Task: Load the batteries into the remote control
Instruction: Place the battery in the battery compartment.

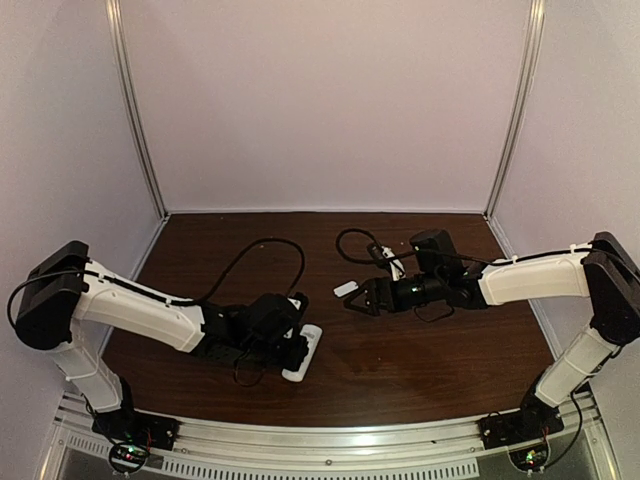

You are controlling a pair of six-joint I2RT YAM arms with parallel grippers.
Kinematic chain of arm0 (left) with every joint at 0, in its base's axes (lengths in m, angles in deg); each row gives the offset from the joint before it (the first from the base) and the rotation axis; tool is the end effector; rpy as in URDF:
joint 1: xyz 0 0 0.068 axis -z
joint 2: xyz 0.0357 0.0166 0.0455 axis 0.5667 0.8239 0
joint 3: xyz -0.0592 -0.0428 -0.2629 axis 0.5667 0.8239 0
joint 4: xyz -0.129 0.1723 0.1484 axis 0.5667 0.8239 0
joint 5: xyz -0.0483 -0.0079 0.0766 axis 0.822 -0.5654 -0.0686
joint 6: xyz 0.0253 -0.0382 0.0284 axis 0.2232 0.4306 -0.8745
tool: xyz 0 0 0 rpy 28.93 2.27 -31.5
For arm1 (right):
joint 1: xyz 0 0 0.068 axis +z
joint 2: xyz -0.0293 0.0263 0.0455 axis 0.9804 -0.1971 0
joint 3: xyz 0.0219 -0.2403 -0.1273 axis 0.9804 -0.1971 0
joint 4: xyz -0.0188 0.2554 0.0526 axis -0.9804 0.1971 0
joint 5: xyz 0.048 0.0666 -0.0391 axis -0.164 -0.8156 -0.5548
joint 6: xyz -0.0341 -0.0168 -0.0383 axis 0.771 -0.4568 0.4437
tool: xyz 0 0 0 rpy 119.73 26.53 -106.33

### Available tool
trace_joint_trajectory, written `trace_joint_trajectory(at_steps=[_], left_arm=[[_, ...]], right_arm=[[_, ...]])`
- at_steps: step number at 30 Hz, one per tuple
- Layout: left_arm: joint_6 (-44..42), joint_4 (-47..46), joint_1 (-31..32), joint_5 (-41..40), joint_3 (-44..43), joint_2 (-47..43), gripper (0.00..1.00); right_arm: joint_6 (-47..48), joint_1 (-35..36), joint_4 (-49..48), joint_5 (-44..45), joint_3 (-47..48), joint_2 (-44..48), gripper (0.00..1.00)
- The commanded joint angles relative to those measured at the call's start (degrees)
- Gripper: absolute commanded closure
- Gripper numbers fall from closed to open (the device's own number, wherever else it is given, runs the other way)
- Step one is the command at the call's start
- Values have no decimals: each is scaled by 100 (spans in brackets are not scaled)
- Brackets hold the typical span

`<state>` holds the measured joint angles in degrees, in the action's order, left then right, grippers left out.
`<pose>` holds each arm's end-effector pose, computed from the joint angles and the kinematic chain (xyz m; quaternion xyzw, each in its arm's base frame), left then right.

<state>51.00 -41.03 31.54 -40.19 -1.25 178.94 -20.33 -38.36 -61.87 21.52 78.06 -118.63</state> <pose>0.1358 -0.2883 0.1526 0.1175 0.9300 -0.2294 0.2621 0.2343 0.2260 0.1980 -0.2281 0.8242 0.4759 0.2055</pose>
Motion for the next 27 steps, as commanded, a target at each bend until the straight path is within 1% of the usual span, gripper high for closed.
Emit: trace_joint_trajectory(at_steps=[1, 9, 13, 21, 23, 27], left_arm=[[35, -76, 29, -76, -92, 132, 100], [15, -116, 29, 3, -116, 257, 99], [23, -72, 32, 26, -112, 253, 92], [59, 48, 36, 6, -116, 193, 81], [54, 69, 38, 15, -115, 159, 76], [81, 137, 38, -17, -101, 87, 69]], right_arm=[[82, 43, -63, -75, 39, 35, 4], [109, 42, -9, -71, 73, 31, 4], [111, 44, 4, -63, 81, 32, 4], [141, 42, 43, -58, 118, -1, 4], [153, 42, 52, -58, 131, -2, 4], [174, 43, 71, -58, 144, -18, 4]])
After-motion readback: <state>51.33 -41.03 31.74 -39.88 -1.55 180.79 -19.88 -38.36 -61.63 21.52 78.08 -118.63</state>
